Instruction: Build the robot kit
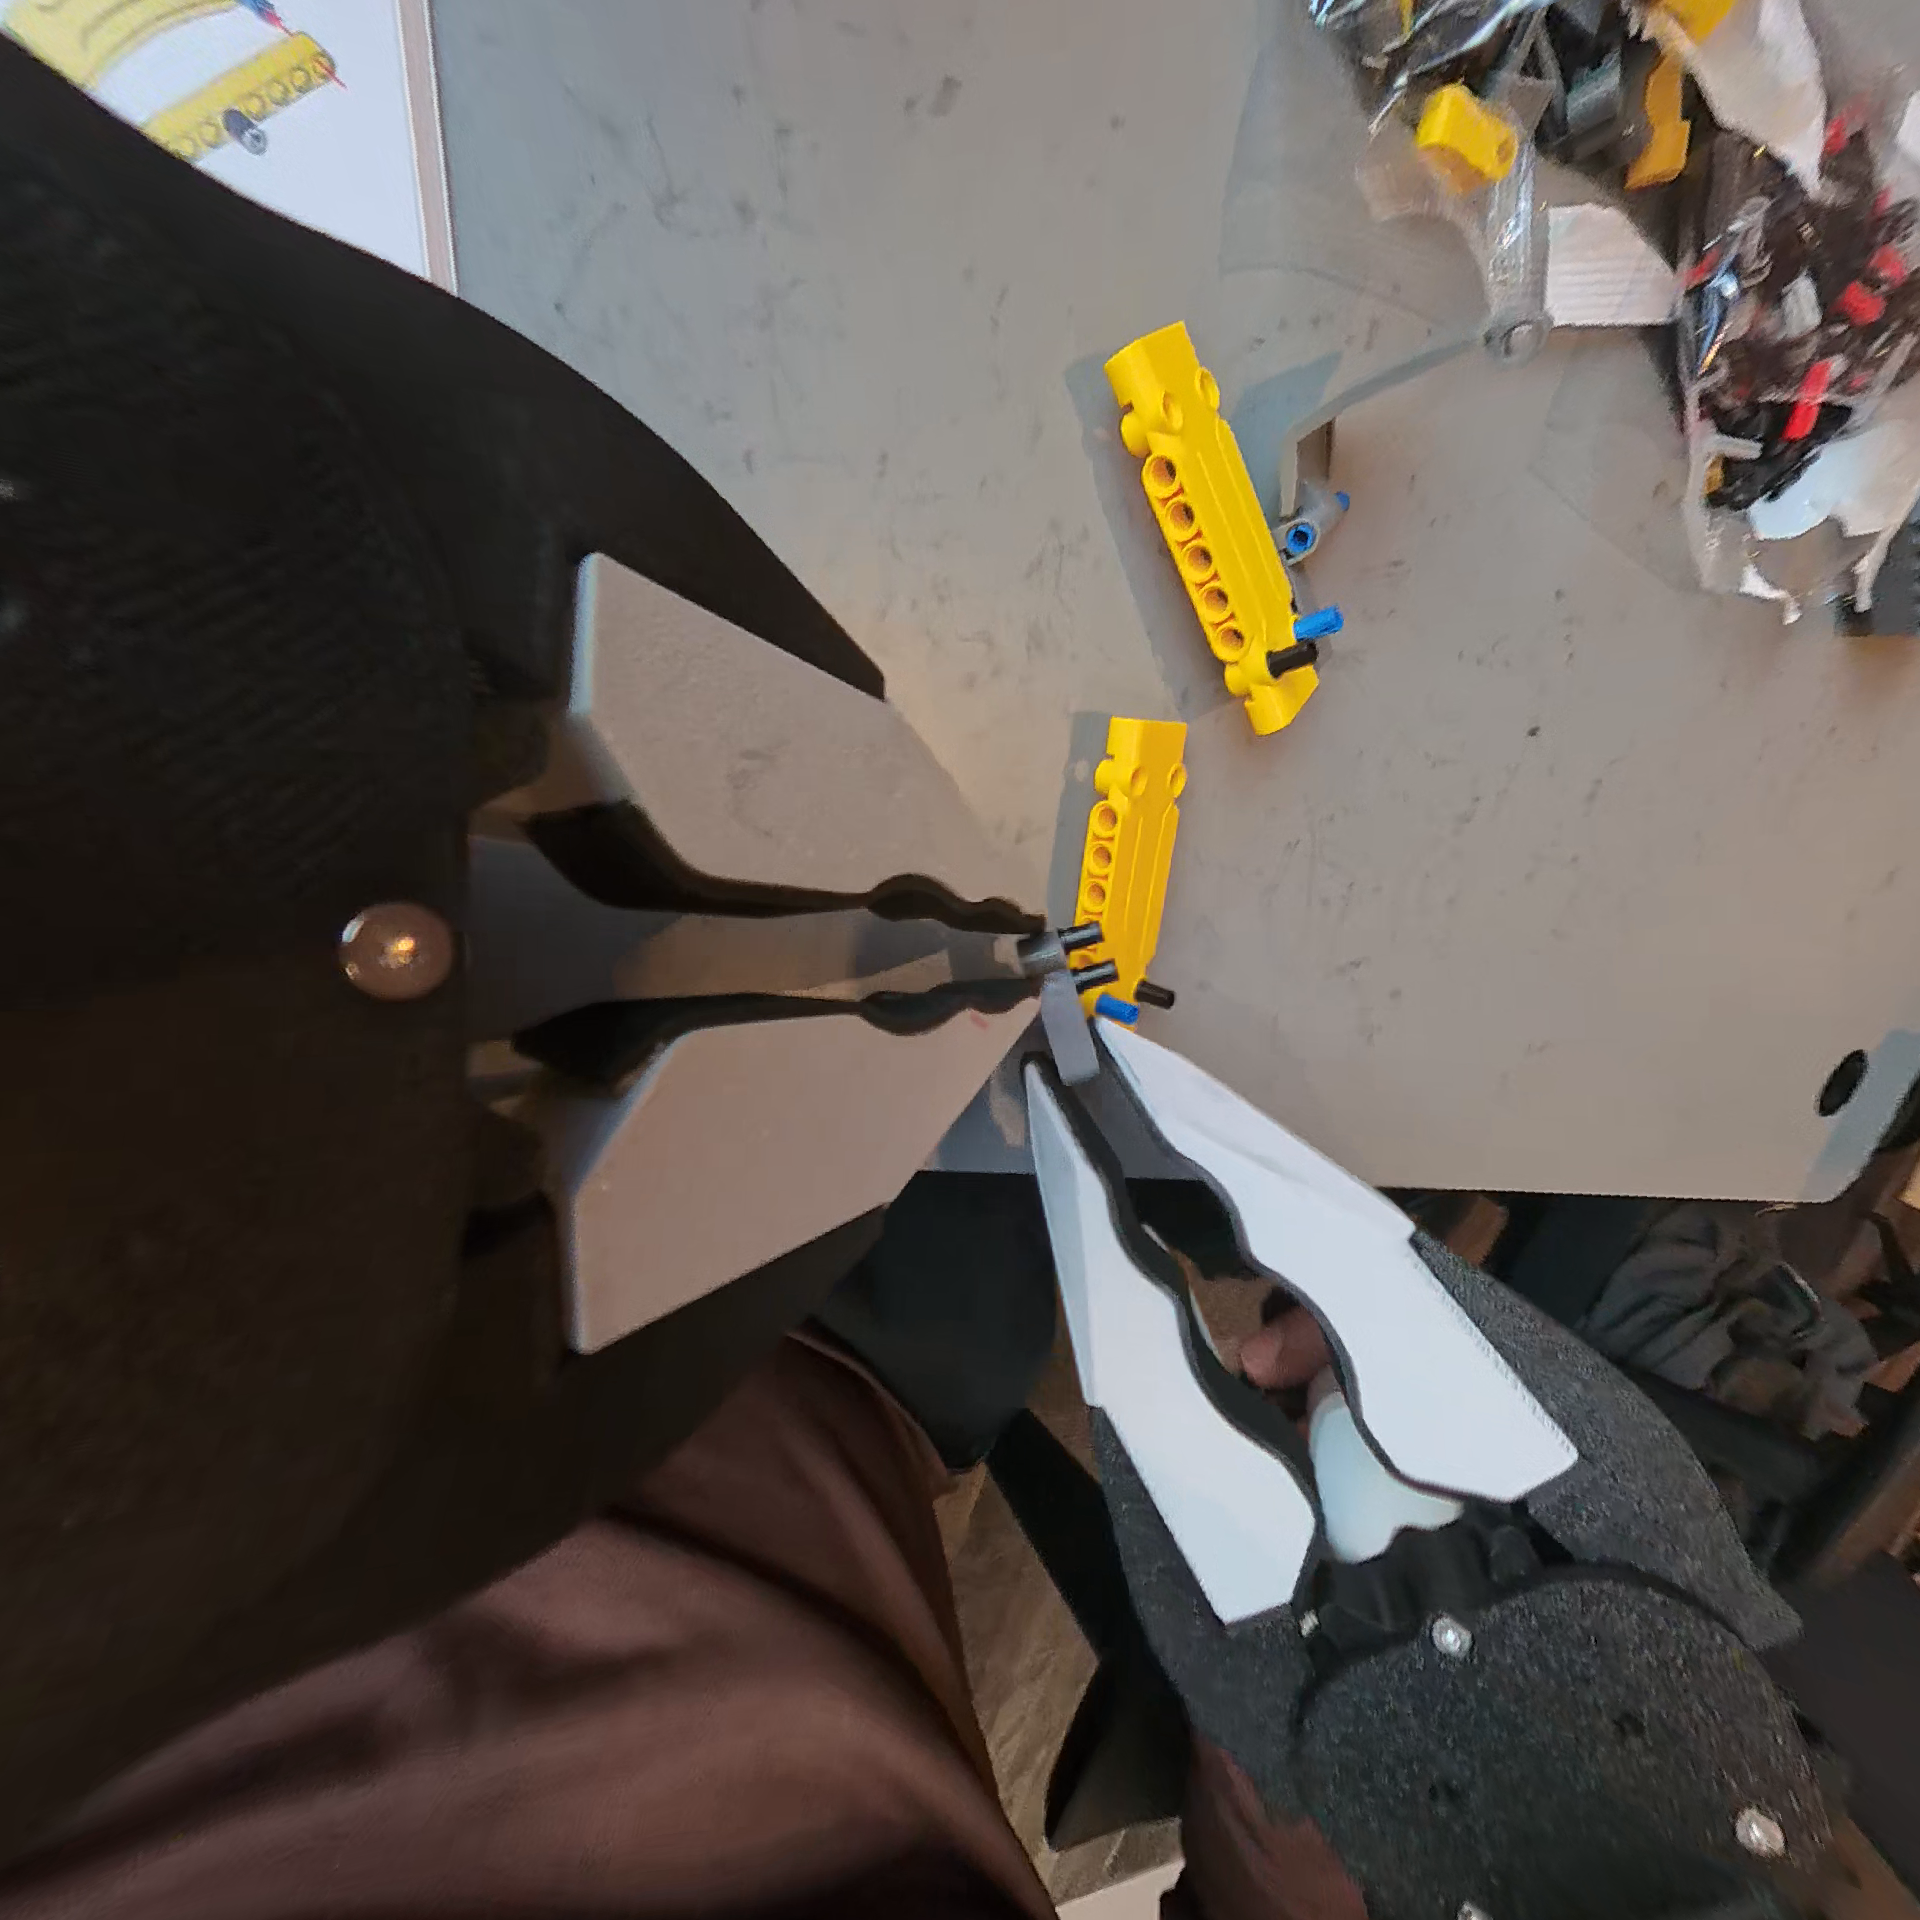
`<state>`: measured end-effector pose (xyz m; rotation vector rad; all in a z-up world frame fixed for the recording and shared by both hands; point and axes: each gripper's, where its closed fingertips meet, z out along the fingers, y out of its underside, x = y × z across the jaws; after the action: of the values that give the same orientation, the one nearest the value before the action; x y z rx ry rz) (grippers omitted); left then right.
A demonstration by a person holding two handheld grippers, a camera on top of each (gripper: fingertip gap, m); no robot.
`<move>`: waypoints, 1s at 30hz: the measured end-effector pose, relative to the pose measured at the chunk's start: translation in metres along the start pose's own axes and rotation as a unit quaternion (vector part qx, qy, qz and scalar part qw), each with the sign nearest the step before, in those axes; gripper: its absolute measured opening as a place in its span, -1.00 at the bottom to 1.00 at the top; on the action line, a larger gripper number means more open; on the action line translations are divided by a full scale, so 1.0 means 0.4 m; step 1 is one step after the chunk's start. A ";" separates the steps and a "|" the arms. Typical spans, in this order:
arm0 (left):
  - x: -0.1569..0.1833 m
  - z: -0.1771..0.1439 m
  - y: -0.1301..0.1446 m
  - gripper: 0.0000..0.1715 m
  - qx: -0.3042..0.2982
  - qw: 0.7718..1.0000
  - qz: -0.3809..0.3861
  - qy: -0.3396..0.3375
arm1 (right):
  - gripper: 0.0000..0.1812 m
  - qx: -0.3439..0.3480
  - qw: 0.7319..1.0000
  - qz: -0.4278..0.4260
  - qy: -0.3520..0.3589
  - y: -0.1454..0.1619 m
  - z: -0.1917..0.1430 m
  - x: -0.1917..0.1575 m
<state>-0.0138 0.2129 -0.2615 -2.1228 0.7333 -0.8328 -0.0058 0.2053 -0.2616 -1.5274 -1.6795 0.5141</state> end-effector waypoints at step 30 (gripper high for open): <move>-0.016 -0.007 -0.022 -0.68 0.006 0.898 0.367 -0.241 | -0.91 0.089 0.931 0.319 -0.153 -0.018 -0.014 0.029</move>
<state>-0.0178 0.2211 -0.2552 -1.7078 1.1261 0.0957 -0.0055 0.2137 -0.2494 -1.9169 -1.2665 1.2661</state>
